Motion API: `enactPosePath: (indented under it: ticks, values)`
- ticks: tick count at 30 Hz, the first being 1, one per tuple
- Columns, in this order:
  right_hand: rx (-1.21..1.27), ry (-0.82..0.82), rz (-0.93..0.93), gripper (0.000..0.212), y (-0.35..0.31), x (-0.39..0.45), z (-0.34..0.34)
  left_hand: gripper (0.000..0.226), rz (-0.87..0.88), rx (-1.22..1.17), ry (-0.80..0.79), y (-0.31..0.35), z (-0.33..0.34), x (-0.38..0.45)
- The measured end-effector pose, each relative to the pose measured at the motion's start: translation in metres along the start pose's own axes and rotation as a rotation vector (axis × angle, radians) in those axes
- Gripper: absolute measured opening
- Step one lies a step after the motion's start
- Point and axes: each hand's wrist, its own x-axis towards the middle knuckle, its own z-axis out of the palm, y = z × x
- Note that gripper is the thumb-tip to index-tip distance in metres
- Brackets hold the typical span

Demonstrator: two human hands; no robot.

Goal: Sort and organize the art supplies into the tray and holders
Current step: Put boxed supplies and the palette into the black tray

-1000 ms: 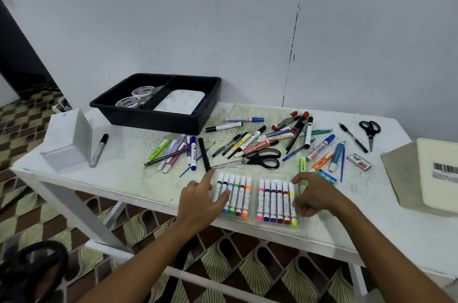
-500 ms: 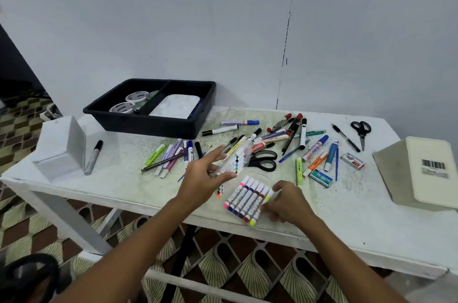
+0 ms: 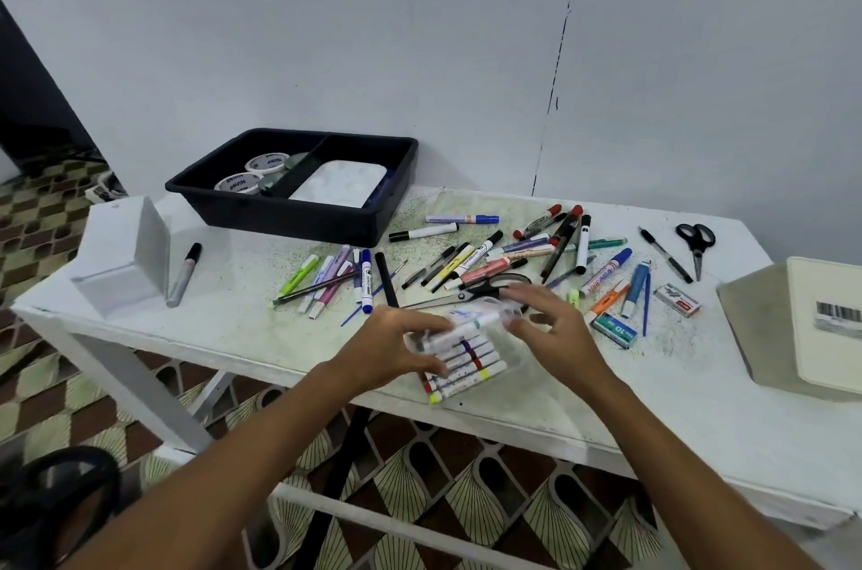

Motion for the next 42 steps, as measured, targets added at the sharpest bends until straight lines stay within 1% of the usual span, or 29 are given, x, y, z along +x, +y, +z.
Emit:
enactPosePath:
  ticks: [4,9,12,15,19,21,24,26,28,32,34,42]
  values:
    - [-0.075,-0.036,-0.027,0.03,0.016,-0.007,0.009,0.063,-0.026,0.02,-0.074,-0.011,0.0,-0.006]
    - [-0.224,0.011,-0.088,0.026,0.035,-0.02,0.021,0.06,0.057,0.175,-0.166,-0.023,0.005,-0.011]
    - [-0.273,0.048,-0.124,0.026,0.043,-0.027,0.029,0.061,0.082,0.22,-0.193,-0.032,0.007,-0.012]
    - [-0.289,0.051,-0.144,0.027,0.048,-0.031,0.034,0.062,0.12,0.248,-0.214,-0.04,0.009,-0.014]
    - [-0.322,0.057,-0.191,0.028,0.049,-0.033,0.034,0.065,0.13,0.226,-0.215,-0.042,0.009,-0.016]
    - [-0.355,0.043,-0.229,0.031,0.049,-0.033,0.033,0.062,0.122,0.218,-0.203,-0.042,0.01,-0.015]
    - [-0.369,0.013,-0.256,0.037,0.052,-0.034,0.032,0.047,0.141,0.207,-0.148,-0.043,0.013,-0.017]
    - [-0.364,0.009,-0.267,0.039,0.054,-0.035,0.031,0.042,0.159,0.204,-0.106,-0.045,0.016,-0.02]
    - [-0.385,0.01,-0.289,0.039,0.055,-0.034,0.031,0.041,0.17,0.206,-0.068,-0.046,0.02,-0.022]
    - [-0.521,0.029,-0.365,0.04,0.059,-0.033,0.035,0.044,0.205,0.235,0.006,-0.048,0.027,-0.025]
    - [-0.571,0.046,-0.375,0.04,0.06,-0.033,0.036,0.042,0.226,0.259,0.039,-0.048,0.031,-0.026]
    - [-0.66,0.062,-0.442,0.04,0.061,-0.032,0.037,0.038,0.338,0.336,0.092,-0.056,0.039,-0.028]
